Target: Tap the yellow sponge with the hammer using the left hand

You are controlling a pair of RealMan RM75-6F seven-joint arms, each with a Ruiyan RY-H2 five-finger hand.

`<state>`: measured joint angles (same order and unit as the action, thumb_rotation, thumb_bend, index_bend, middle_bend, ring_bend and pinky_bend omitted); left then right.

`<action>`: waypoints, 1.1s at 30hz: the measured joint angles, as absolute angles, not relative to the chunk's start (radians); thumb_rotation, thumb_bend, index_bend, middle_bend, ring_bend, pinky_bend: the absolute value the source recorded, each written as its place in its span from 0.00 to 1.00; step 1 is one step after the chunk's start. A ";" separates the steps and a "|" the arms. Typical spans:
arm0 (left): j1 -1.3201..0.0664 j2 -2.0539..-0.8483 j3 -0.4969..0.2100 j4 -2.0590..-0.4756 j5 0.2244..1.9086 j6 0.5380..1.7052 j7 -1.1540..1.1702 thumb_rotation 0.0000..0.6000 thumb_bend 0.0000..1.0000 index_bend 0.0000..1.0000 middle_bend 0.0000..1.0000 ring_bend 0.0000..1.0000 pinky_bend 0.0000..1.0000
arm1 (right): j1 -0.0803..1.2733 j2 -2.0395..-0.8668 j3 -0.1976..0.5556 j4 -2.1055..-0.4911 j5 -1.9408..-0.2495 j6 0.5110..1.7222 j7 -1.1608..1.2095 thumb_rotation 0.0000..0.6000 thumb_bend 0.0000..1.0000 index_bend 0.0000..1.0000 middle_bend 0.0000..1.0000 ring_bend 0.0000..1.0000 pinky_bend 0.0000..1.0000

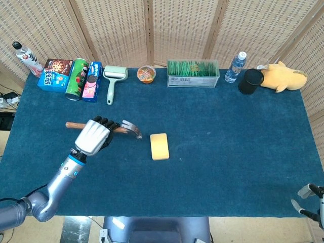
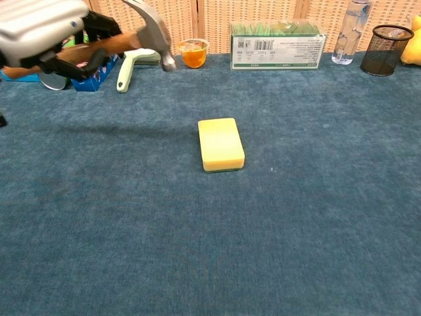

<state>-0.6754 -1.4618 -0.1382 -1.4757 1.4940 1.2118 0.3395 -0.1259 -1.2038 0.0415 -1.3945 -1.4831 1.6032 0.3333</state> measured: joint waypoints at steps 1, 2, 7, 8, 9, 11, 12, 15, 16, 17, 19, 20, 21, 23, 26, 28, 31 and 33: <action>-0.681 -1.473 -0.141 -1.475 1.489 1.202 0.355 1.00 0.60 0.64 0.85 0.83 0.81 | -0.127 -1.204 0.042 -1.390 -1.481 1.603 0.339 1.00 0.22 0.57 0.61 0.52 0.36; -0.688 -1.485 -0.144 -1.473 1.483 1.191 0.371 1.00 0.60 0.64 0.85 0.83 0.81 | -0.128 -1.204 0.044 -1.384 -1.477 1.602 0.348 1.00 0.22 0.57 0.61 0.52 0.36; -0.736 -1.571 -0.156 -1.423 1.444 1.120 0.466 1.00 0.61 0.64 0.85 0.83 0.81 | -0.133 -1.206 0.049 -1.360 -1.469 1.601 0.380 1.00 0.22 0.57 0.61 0.52 0.36; -0.745 -1.589 -0.159 -1.406 1.437 1.110 0.484 1.00 0.61 0.64 0.85 0.83 0.81 | -0.134 -1.207 0.050 -1.352 -1.468 1.602 0.389 1.00 0.22 0.57 0.61 0.52 0.36; -0.758 -1.617 -0.162 -1.379 1.430 1.099 0.506 1.00 0.61 0.64 0.85 0.83 0.81 | -0.136 -1.207 0.051 -1.347 -1.467 1.603 0.394 1.00 0.22 0.57 0.61 0.52 0.36; -0.777 -1.664 -0.167 -1.332 1.422 1.086 0.539 1.00 0.61 0.64 0.85 0.83 0.81 | -0.139 -1.208 0.053 -1.341 -1.464 1.606 0.406 1.00 0.22 0.57 0.61 0.52 0.36; -0.791 -1.694 -0.169 -1.298 1.420 1.078 0.564 1.00 0.61 0.64 0.85 0.83 0.81 | -0.141 -1.208 0.053 -1.338 -1.463 1.607 0.409 1.00 0.22 0.57 0.61 0.52 0.36; -0.822 -1.740 -0.165 -1.221 1.423 1.057 0.647 1.00 0.61 0.64 0.85 0.83 0.81 | -0.147 -1.207 0.055 -1.332 -1.458 1.610 0.418 1.00 0.22 0.57 0.61 0.52 0.36; -0.831 -1.749 -0.162 -1.206 1.425 1.051 0.675 1.00 0.60 0.64 0.85 0.83 0.81 | -0.149 -1.206 0.056 -1.331 -1.457 1.611 0.420 1.00 0.22 0.57 0.61 0.52 0.36; -0.840 -1.758 -0.159 -1.193 1.429 1.045 0.703 1.00 0.60 0.64 0.85 0.83 0.81 | -0.151 -1.205 0.057 -1.330 -1.455 1.614 0.422 1.00 0.22 0.57 0.61 0.52 0.36; -0.858 -1.779 -0.145 -1.162 1.442 1.031 0.758 1.00 0.60 0.64 0.85 0.83 0.81 | -0.153 -1.203 0.059 -1.330 -1.454 1.617 0.425 1.00 0.22 0.57 0.61 0.52 0.36; -0.865 -1.788 -0.139 -1.147 1.448 1.028 0.773 1.00 0.61 0.64 0.85 0.83 0.81 | -0.154 -1.201 0.061 -1.331 -1.455 1.620 0.425 1.00 0.22 0.57 0.61 0.52 0.36; -0.872 -1.802 -0.134 -1.129 1.453 1.025 0.784 1.00 0.61 0.64 0.85 0.83 0.81 | -0.154 -1.200 0.061 -1.332 -1.457 1.621 0.425 1.00 0.22 0.57 0.61 0.52 0.36; -0.874 -1.815 -0.135 -1.121 1.448 1.022 0.783 1.00 0.60 0.64 0.85 0.83 0.81 | -0.155 -1.198 0.061 -1.334 -1.460 1.624 0.423 1.00 0.22 0.57 0.61 0.52 0.36; -0.868 -1.819 -0.153 -1.144 1.411 1.020 0.760 1.00 0.60 0.64 0.85 0.83 0.81 | -0.157 -1.198 0.061 -1.337 -1.462 1.627 0.420 1.00 0.22 0.57 0.61 0.52 0.36; -0.857 -1.819 -0.178 -1.180 1.368 1.021 0.725 1.00 0.60 0.64 0.85 0.83 0.81 | -0.158 -1.198 0.061 -1.340 -1.463 1.628 0.417 1.00 0.22 0.57 0.61 0.52 0.36; -0.838 -1.807 -0.224 -1.251 1.320 1.039 0.645 1.00 0.60 0.64 0.85 0.83 0.81 | -0.157 -1.198 0.061 -1.345 -1.466 1.627 0.409 1.00 0.22 0.57 0.61 0.52 0.36; -0.826 -1.796 -0.246 -1.283 1.313 1.074 0.601 1.00 0.60 0.64 0.85 0.83 0.81 | -0.155 -1.198 0.061 -1.348 -1.467 1.624 0.403 1.00 0.22 0.57 0.61 0.52 0.36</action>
<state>-0.8264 -1.7962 -0.2461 -1.2827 1.3128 1.0737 0.6005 -0.1551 -1.1979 0.0607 -1.3479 -1.4673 1.6240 0.4028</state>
